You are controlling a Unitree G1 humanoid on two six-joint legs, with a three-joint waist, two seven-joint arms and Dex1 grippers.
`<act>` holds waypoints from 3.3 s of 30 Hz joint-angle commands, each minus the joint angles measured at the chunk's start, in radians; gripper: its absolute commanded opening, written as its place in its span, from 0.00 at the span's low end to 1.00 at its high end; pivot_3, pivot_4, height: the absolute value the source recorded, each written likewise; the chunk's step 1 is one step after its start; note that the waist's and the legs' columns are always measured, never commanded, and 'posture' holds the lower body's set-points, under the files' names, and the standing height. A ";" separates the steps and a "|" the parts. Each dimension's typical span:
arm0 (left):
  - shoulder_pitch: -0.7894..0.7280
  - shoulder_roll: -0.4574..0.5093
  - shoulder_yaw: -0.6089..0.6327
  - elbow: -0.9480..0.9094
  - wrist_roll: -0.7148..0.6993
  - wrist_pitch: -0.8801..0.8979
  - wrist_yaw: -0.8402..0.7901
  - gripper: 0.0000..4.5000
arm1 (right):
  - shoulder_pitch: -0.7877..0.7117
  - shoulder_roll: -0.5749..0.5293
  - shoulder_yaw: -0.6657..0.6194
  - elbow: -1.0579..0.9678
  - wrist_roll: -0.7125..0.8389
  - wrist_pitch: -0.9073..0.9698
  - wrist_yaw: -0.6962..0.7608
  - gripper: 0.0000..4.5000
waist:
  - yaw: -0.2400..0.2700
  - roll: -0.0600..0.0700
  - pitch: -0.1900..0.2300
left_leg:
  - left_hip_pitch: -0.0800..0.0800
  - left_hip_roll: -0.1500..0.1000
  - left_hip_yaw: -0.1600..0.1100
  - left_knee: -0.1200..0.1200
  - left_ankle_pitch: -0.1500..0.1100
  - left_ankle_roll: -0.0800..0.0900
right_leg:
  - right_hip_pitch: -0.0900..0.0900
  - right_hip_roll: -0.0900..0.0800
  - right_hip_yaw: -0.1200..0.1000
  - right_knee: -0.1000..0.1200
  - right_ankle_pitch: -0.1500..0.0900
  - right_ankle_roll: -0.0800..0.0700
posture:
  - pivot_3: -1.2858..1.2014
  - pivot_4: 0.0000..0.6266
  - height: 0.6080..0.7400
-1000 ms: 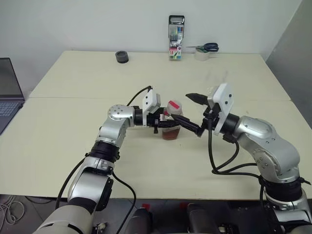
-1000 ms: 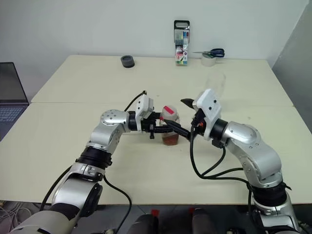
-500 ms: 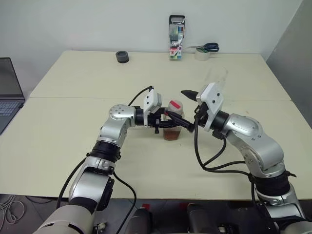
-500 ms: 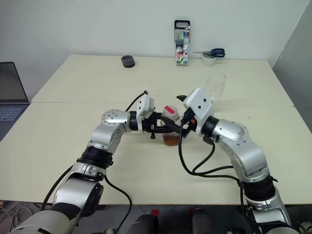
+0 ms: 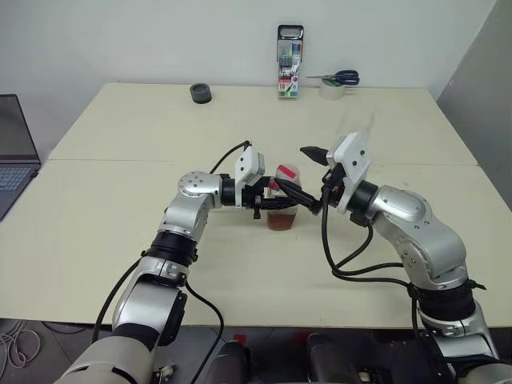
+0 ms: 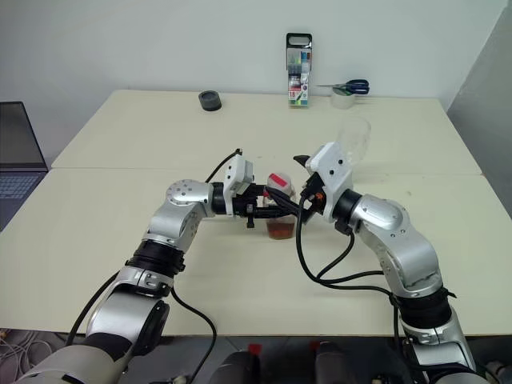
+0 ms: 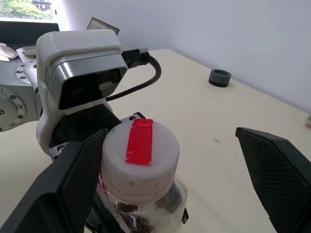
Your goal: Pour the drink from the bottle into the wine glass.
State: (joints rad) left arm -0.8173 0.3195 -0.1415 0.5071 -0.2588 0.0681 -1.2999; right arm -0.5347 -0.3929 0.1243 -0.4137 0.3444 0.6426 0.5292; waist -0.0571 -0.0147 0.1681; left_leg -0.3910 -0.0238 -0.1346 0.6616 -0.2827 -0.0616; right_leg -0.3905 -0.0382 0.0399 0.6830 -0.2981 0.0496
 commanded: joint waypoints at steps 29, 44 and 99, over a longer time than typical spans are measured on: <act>-0.009 0.003 0.011 -0.022 -0.011 -0.029 -0.013 0.38 | 0.028 -0.058 -0.055 -0.066 0.034 0.013 0.006 1.00 | 0.000 0.000 0.000 | 0.000 0.000 0.000 0.000 0.000 0.000 | 0.000 0.000 0.000 0.000 0.000 0.000 | 0.52 0.24 1.00; -0.005 0.007 0.010 -0.026 -0.010 -0.028 -0.016 0.38 | 0.034 -0.060 -0.058 -0.078 0.050 0.018 0.018 1.00 | 0.000 0.000 0.000 | 0.000 0.000 0.000 0.000 0.000 0.000 | 0.000 0.000 0.000 0.000 0.000 0.000 | 0.52 0.24 1.00; 0.020 -0.003 0.005 -0.067 -0.011 -0.011 0.000 0.38 | -0.064 -0.041 -0.001 -0.009 0.146 0.106 0.059 0.81 | 0.000 0.000 0.000 | 0.000 0.000 0.000 0.000 0.000 0.000 | 0.000 0.000 0.000 0.000 0.000 0.000 | 0.52 0.24 1.00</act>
State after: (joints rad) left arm -0.7916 0.3188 -0.1419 0.4879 -0.2570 0.0598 -1.3001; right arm -0.5803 -0.4362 0.1255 -0.4060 0.4923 0.7714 0.5871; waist -0.0570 -0.0147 0.1680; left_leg -0.3911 -0.0238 -0.1349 0.6616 -0.2830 -0.0612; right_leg -0.3904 -0.0384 0.0400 0.6829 -0.2981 0.0496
